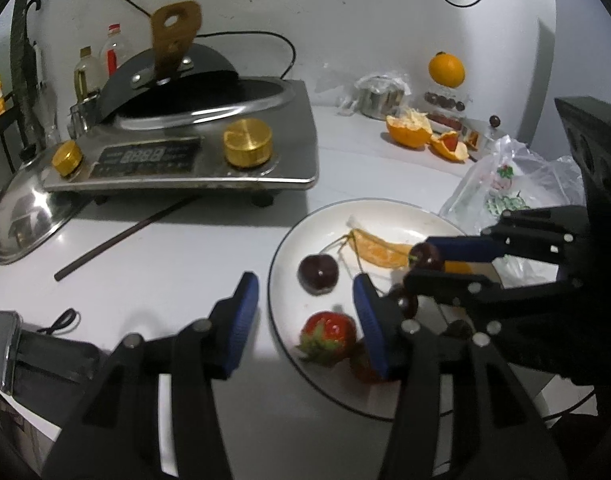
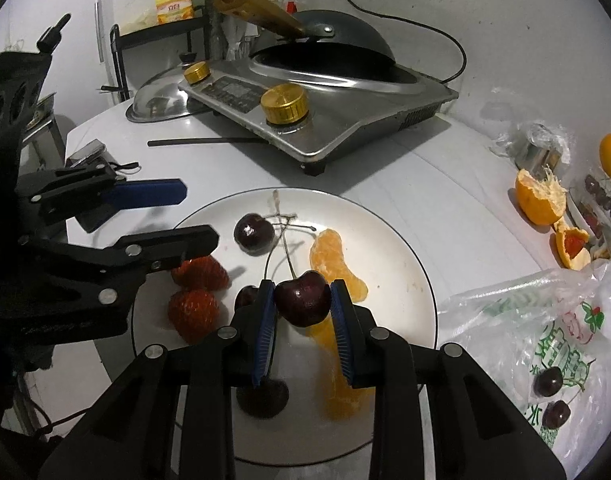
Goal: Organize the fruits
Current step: 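Lower and release the cherry with the right tool while the left releases its cherry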
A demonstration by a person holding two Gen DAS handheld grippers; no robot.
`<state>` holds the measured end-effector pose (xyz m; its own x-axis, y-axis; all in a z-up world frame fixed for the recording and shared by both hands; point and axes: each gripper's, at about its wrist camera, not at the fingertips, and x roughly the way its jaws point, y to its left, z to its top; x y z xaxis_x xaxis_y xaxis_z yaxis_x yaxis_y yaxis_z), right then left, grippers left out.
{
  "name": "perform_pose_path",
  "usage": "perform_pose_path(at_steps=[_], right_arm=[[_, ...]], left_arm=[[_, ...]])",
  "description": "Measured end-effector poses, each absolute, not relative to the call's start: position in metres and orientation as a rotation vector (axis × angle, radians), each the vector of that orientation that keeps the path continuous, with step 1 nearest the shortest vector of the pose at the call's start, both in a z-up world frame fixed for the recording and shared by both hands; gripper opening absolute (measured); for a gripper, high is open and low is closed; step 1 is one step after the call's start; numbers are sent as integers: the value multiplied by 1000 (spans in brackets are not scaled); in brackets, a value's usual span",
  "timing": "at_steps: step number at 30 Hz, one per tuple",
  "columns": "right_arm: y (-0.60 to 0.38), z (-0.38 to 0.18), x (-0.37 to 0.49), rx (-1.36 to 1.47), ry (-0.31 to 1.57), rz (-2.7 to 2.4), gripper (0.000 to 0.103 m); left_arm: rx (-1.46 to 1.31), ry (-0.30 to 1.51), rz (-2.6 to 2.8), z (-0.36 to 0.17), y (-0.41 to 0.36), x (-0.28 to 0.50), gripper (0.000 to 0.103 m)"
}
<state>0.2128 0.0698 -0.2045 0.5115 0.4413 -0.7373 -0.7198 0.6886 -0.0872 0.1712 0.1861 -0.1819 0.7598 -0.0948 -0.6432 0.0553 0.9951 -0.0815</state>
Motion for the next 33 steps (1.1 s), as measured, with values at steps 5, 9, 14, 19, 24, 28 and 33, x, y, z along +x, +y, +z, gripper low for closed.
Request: perform_pose_path(at_steps=[5,9,14,19,24,28,33], right_arm=[[74,-204,218,-400,749,717,30],[75,-204,221,-391,749,713,30],[77,-204,222,-386,749,707,30],[77,-203,222,-379,749,705,43],[75,-199,221,-369,741,702,48],[71,-194,216,-367,730,699,48],[64,-186,208,-361,714,691,49]], left_arm=[[-70,711,-85,-184,188,169,51],[-81,721,-85,-188,188,167,51],[-82,727,-83,-190,188,165,51],[-85,725,-81,-189,188,163,51],[-82,718,-81,-185,188,159,51],[-77,711,-79,-181,185,155,51],[-66,699,-84,-173,179,149,51]])
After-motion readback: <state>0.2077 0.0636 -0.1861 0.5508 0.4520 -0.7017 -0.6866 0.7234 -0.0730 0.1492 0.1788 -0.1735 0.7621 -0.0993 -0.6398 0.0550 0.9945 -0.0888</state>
